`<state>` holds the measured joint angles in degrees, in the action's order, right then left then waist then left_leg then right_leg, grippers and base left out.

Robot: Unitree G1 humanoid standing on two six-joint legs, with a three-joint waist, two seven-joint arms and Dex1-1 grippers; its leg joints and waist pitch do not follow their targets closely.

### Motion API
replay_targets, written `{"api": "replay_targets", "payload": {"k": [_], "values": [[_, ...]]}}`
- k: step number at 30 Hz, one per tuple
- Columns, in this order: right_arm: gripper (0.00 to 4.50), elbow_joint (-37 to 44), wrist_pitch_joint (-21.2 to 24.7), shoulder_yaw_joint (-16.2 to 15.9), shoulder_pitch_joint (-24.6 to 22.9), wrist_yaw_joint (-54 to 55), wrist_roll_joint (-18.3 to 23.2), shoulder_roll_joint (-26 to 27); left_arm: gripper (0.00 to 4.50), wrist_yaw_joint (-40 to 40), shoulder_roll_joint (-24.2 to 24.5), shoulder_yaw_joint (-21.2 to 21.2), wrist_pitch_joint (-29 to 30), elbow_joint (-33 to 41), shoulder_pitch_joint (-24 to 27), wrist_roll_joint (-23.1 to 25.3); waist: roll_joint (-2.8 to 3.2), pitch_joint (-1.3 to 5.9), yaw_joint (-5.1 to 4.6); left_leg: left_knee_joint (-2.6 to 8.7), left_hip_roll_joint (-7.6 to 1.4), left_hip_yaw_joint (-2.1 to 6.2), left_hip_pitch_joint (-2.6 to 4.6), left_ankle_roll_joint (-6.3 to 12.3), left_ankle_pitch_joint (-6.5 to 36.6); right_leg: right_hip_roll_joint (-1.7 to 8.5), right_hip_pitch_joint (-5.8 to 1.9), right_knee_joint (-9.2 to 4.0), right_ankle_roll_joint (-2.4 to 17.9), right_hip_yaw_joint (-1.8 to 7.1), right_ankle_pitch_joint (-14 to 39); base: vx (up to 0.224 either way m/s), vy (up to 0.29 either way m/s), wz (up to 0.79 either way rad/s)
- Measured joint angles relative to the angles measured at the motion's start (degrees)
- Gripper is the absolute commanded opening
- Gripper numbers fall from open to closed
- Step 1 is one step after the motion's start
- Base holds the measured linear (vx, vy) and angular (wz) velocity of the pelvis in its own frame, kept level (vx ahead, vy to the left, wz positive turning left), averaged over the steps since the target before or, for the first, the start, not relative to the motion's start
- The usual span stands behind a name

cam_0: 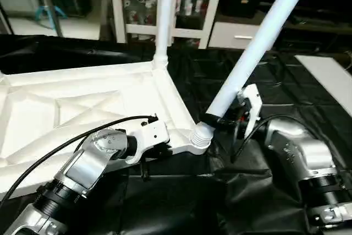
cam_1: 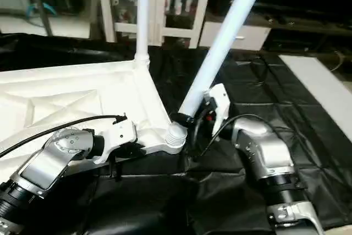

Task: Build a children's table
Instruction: Insert table leg to table base

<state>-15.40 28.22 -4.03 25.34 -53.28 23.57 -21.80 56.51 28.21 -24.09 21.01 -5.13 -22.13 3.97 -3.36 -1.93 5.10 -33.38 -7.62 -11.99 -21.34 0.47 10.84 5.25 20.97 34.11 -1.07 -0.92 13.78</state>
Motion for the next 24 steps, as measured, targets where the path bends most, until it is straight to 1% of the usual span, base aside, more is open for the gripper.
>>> {"api": "replay_targets", "payload": {"k": [3,6,8,14,17,24], "values": [[1.81,0.0,0.97,0.04,0.59,-1.82,0.64,-1.22,0.0,0.36,0.03,-0.26,-0.16,0.29,-0.01,-0.06,0.01,-0.04,0.37,0.1,0.0,-0.11,-0.02,-0.01,-0.01,0.01,-0.02,0.02,0.09,0.04,-0.76,0.0,0.0,0.0],[1.81,0.78,1.8,-0.81,1.7,-5.11,0.73,-3.59,0.0,0.64,0.05,-0.66,-0.29,0.5,-0.02,-0.07,0.03,-0.06,0.79,0.29,-0.01,-0.24,-0.05,-0.04,-0.03,0.03,-0.07,0.05,0.18,0.06,-0.94,0.0,0.0,0.0],[1.81,1.55,2.31,-0.9,1.81,-6.28,0.87,-4.15,0.0,0.67,0.06,-0.65,-0.33,0.57,-0.03,-0.07,-0.01,-0.05,0.87,0.35,-0.02,-0.25,-0.05,-0.07,-0.05,0.03,-0.06,0.08,0.17,0.06,-0.94,0.0,0.0,0.0],[1.81,1.69,3.49,-1.05,3.56,-7.52,1.01,-5.23,0.0,0.5,0.15,-0.6,-0.33,0.42,-0.06,-0.02,-0.09,-0.16,0.53,0.41,-0.02,-0.25,-0.05,-0.13,-0.09,0.03,-0.03,0.08,0.17,0.05,-0.94,0.0,0.0,0.0],[1.81,1.79,2.6,-1.55,4.27,-7.85,0.31,-5.45,0.0,0.15,0.16,-0.6,-0.27,0.39,-0.07,0.01,-0.26,-0.21,0.3,0.41,-0.02,-0.24,-0.04,-0.16,-0.11,0.03,-0.03,0.08,0.17,0.04,-0.94,0.0,0.0,0.0],[1.81,1.26,2.08,-3.24,4.27,-7.29,-1.52,-4.84,0.0,0.15,0.34,-0.55,-0.21,0.35,-0.18,0.02,-0.28,-0.25,0.03,0.41,-0.02,-0.24,-0.04,-0.24,-0.16,0.03,-0.01,0.07,0.17,0.05,-0.94,0.0,0.0,0.0]]}}
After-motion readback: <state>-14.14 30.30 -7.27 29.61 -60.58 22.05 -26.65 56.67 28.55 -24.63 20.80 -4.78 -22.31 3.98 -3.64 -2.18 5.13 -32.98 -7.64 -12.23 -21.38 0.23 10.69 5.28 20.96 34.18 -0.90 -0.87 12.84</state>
